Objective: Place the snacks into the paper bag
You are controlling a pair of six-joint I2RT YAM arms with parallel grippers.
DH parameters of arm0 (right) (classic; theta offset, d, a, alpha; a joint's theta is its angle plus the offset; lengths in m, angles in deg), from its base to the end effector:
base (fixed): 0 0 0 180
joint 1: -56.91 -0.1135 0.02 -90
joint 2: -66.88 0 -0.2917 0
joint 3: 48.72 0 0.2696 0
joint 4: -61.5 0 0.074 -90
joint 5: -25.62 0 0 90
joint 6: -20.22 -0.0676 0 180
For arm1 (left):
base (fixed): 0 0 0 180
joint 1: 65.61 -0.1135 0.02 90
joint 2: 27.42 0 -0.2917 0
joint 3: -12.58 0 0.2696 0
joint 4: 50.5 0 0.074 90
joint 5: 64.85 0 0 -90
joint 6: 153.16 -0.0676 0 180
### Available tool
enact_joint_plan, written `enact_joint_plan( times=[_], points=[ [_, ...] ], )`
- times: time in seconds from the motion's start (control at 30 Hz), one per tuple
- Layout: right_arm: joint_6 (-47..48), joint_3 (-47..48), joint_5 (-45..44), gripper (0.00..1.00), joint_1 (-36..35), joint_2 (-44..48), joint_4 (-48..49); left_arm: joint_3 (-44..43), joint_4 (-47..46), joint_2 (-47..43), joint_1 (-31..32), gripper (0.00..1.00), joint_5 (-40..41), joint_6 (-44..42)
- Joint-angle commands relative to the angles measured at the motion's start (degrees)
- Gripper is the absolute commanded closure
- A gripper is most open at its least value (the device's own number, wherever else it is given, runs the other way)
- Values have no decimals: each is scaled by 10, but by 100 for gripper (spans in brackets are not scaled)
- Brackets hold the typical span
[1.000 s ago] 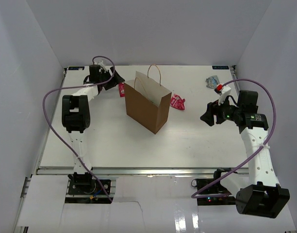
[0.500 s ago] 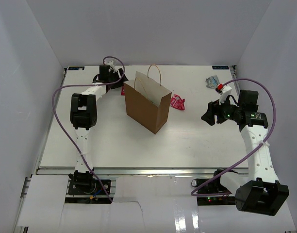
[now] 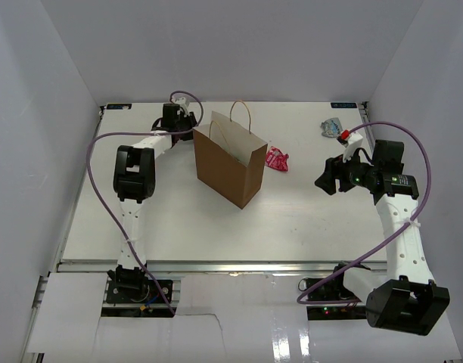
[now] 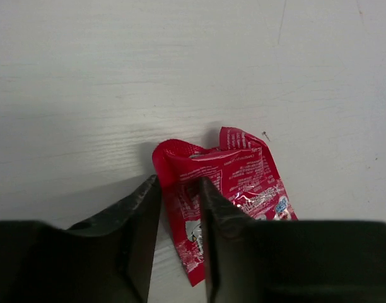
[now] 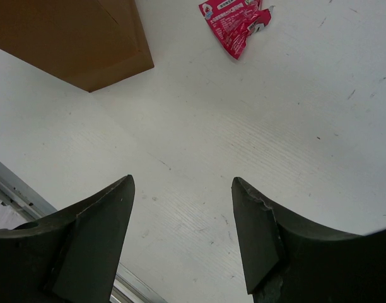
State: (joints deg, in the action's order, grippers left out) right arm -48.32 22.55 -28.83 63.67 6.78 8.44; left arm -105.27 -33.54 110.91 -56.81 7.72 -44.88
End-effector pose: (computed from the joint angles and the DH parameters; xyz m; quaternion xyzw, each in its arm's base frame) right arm 0.2381 0.0114 0.3325 -0.2347 0.8465 0.1757 0.4444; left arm 0.5903 -0.1119 0.1289 -0.0064 0.8888 -0.2345 0.3937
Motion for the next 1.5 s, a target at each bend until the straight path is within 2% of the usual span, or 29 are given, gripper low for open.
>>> enact_joint_plan(
  times=[0.0,0.07,0.17,0.27,0.5,0.6,0.67,0.77,1.0,1.07,1.2,1.33,1.47],
  points=[
    [-4,27,8,31,5,8,12,32,75,7,19,64,40,-12],
    [-5,28,7,31,6,11,12,40,92,2,19,80,64,-9],
    [-7,29,7,31,7,16,12,77,96,-21,13,92,78,1],
    [-9,28,8,31,9,21,12,148,53,-67,-6,100,72,27],
    [-11,21,19,31,11,35,12,347,-35,-223,-97,100,43,75],
    [-10,19,49,23,11,34,12,457,-114,-312,-140,100,8,97],
    [-4,21,74,14,11,29,8,513,-128,-360,-148,100,-23,102],
    [71,35,171,9,9,18,-21,560,-129,-405,-153,100,-69,84],
    [212,58,259,5,-10,19,-85,615,-115,-527,-156,100,-93,83],
    [249,52,266,5,-35,23,-94,621,-109,-554,-156,100,-94,88],
    [253,36,225,5,-135,35,-58,645,-93,-623,-156,100,-99,104],
    [245,38,212,6,-148,26,-42,661,-62,-729,-156,100,-84,113],
    [230,36,196,6,-154,24,-15,626,-47,-796,-157,100,-71,148]
  ],
)
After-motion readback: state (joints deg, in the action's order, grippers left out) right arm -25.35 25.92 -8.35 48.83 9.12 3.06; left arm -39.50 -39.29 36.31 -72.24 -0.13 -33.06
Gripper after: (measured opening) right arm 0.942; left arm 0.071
